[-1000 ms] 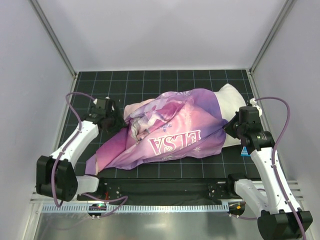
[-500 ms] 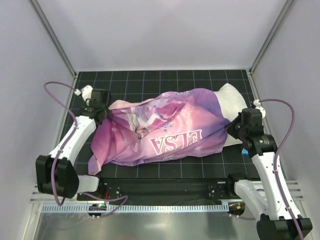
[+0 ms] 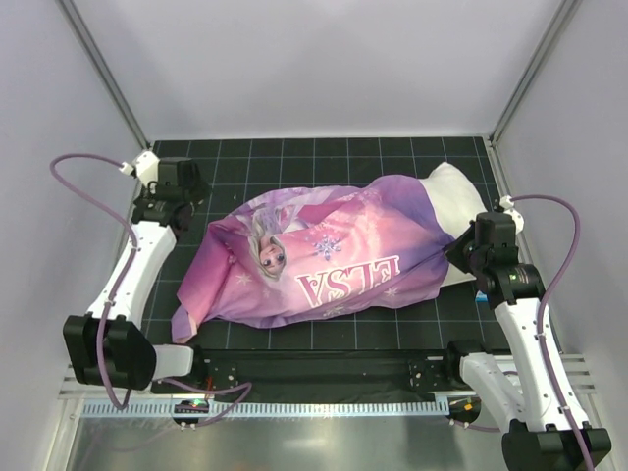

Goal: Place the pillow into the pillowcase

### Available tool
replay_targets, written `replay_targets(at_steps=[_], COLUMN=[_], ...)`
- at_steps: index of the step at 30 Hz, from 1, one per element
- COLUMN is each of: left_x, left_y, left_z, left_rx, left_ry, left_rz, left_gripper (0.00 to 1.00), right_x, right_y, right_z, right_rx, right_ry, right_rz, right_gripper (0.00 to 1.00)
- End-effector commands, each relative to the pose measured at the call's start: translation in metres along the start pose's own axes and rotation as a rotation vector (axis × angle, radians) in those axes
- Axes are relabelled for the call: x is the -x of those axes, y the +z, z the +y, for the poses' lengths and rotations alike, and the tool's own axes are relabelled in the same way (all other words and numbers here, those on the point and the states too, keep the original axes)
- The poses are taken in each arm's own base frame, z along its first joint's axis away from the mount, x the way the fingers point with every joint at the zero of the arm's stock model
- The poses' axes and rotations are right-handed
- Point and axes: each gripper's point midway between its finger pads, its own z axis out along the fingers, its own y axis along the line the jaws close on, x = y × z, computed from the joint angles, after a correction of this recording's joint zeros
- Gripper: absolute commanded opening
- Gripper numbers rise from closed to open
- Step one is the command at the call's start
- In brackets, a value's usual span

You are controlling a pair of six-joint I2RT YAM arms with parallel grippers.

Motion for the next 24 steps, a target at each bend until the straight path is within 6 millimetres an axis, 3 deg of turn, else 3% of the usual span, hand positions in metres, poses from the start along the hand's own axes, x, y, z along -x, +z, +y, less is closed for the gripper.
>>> replay_targets(at_steps=[1,3,4,5,7,8,10,13,17,19,24], left_x=[-0.014,-0.039,-0.068,-0.083,-0.108,-0.136,-0.159,-0.201,-0.237,-0.254,-0.266], left_y=[-0.059,-0.088,-0.124,-0.141,-0.170,-0.200,-0.217,-0.242,-0.238,-0.229,-0.177], left_z=[-0.069,-0.090,-0.110,-0.118,-0.128,-0.137,-0.140,-0.141,-0.133,-0.130,-0.123], left_rx=[-0.332,-0.451,-0.550,-0.599,-0.652,-0.727,-0.753,-0.792,-0.757,-0.763,-0.679], left_ry=[0.116,0.206,0.288,0.332,0.400,0.465,0.505,0.590,0.635,0.649,0.611], left_rz=[0.085,0.165,0.221,0.236,0.232,0.262,0.287,0.327,0.381,0.391,0.434], left_gripper=[1.00,1.00,1.00,1.00,1.00,1.00,1.00,1.00,0.99,1.00,1.00], right_x=[0.026,0.030,0.028,0.029,0.034,0.037,0.042,0.060,0.086,0.093,0.058], right_y=[-0.008,-0.012,-0.015,-0.016,-0.019,-0.022,-0.024,-0.026,-0.020,-0.005,0.046], right_z=[0.005,0.011,0.016,0.017,0.013,0.010,0.004,-0.008,-0.029,-0.041,-0.045], right_rx=[0.006,0.033,0.060,0.065,0.042,0.026,-0.009,-0.106,-0.252,-0.296,-0.240], right_ry=[0.009,-0.017,-0.032,-0.041,-0.051,-0.048,-0.044,-0.042,0.014,0.070,0.156], right_rz=[-0.096,-0.097,-0.084,-0.085,-0.107,-0.124,-0.148,-0.198,-0.236,-0.226,-0.093], right_gripper=[0.04,0.06,0.11,0.37,0.71,0.79,0.90,0.91,0.91,0.91,0.88])
